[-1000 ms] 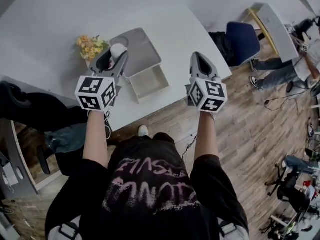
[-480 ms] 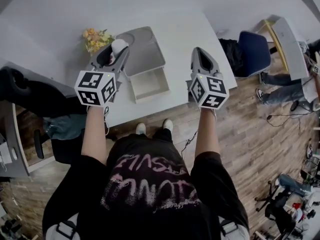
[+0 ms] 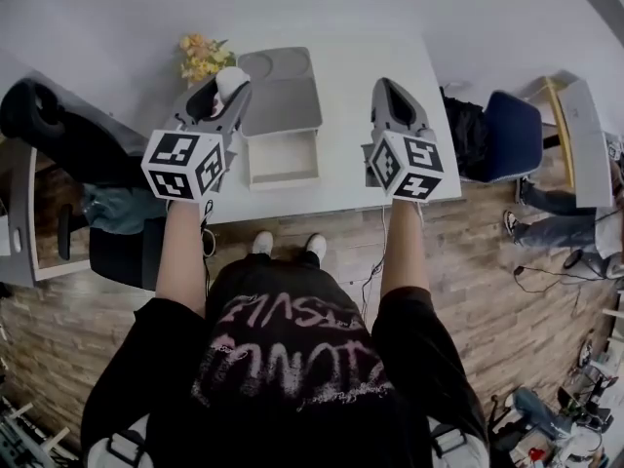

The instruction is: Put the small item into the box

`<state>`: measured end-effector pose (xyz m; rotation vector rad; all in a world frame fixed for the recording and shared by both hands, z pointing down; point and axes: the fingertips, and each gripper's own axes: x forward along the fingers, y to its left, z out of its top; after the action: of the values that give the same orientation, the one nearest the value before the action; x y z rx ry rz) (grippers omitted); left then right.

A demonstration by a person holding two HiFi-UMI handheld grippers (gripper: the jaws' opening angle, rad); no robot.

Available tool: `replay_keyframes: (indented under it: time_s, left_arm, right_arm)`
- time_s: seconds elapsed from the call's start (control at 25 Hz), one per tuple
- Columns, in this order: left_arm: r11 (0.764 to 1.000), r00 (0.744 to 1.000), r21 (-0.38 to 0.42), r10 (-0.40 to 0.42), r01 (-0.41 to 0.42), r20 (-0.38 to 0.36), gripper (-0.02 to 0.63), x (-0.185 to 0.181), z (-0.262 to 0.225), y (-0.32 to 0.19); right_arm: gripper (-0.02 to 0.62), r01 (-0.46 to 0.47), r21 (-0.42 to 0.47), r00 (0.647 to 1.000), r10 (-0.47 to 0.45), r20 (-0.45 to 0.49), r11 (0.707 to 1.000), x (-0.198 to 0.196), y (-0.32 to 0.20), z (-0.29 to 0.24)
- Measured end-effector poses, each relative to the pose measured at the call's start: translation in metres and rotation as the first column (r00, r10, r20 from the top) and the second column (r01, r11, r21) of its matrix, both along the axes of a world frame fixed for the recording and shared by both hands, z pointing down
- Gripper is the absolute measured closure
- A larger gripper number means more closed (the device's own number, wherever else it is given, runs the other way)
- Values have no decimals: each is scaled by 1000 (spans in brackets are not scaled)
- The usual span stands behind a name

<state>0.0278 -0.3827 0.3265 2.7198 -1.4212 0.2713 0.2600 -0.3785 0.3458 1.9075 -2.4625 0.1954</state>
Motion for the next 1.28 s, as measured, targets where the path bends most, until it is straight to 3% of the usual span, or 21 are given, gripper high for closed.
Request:
replay_keyframes:
  time_s: [0.32, 0.6, 0.92, 1.28]
  left_arm:
    - [998, 998, -8, -55, 55, 7, 426, 3, 4, 10]
    - [998, 998, -41, -52, 53, 17, 426, 6, 20, 10]
    - [990, 999, -136, -27, 31, 33, 426, 10, 65, 12]
    - [965, 999, -261, -10, 24, 52, 426, 19, 117, 22]
  right_arm:
    - [586, 77, -15, 997, -77, 6, 997, -9, -4, 8]
    - [586, 87, -35, 996, -86, 13, 996, -11, -6, 21]
    - [586, 82, -76, 997, -81, 15, 994, -15, -4, 44]
    - [586, 92, -145, 996, -90, 22, 985, -15, 0, 76]
